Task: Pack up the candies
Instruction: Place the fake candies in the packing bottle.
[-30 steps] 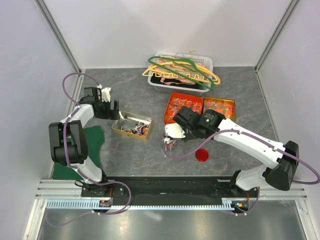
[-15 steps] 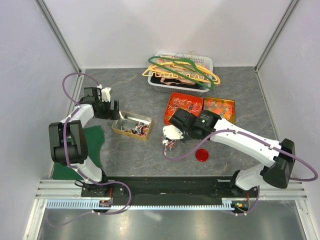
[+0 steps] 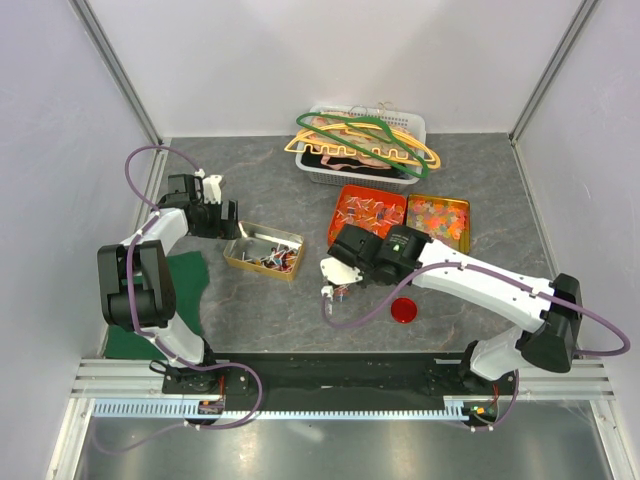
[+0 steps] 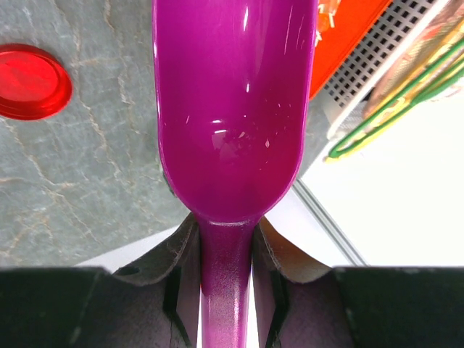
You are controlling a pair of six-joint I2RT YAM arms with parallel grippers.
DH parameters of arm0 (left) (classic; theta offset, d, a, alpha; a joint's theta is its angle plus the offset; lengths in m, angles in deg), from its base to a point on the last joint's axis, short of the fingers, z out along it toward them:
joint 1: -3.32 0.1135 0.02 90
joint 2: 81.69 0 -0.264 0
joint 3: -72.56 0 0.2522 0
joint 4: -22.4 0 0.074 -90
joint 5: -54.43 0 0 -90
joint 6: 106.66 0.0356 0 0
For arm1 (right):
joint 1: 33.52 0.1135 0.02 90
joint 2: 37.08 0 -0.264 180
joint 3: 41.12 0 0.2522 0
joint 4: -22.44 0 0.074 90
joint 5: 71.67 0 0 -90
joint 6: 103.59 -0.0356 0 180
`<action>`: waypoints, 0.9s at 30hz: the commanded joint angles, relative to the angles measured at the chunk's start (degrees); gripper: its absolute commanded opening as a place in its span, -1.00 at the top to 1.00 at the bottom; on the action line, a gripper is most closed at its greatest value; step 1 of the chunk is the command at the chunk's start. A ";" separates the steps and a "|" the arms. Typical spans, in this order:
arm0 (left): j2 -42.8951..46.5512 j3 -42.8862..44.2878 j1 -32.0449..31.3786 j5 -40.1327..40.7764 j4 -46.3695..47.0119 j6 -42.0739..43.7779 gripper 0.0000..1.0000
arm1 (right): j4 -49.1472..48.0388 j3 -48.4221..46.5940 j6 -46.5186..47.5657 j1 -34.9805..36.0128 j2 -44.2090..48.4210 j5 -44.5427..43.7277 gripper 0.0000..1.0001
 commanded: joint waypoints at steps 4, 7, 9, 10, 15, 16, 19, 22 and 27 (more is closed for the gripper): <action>0.58 0.15 0.53 -1.49 1.81 -1.40 -0.92 | 0.95 -4.03 1.47 2.81 -1.53 -8.72 1.00; 0.58 0.06 0.53 -1.49 1.81 -1.40 -0.93 | 0.59 -4.47 1.65 3.43 -1.79 -9.52 1.00; 0.50 0.06 0.44 -1.67 1.81 -1.49 -0.93 | 0.59 -5.00 1.74 3.60 -1.97 -10.13 1.00; 0.50 0.06 0.44 -1.67 1.81 -1.40 -0.93 | 0.59 -5.52 1.91 3.60 -2.06 -10.31 1.00; 0.41 0.15 0.44 -1.84 1.89 -1.40 -0.92 | -1.43 -8.86 3.50 3.60 -2.15 -12.69 1.00; 0.32 0.15 0.44 -1.76 1.89 -1.40 -0.92 | -1.69 -10.87 3.58 3.60 -2.58 -12.77 1.00; 0.14 0.15 0.44 -2.02 1.72 -1.32 -0.89 | -3.18 -13.95 3.41 3.43 -3.46 -12.07 1.00; -0.03 0.24 0.44 -2.11 1.45 -1.23 -0.85 | -8.27 -12.49 4.72 3.43 -4.16 -13.21 1.00; -0.21 0.59 0.53 -2.20 0.93 -1.14 -0.72 | -15.13 -12.55 7.89 3.25 -8.20 -15.41 1.00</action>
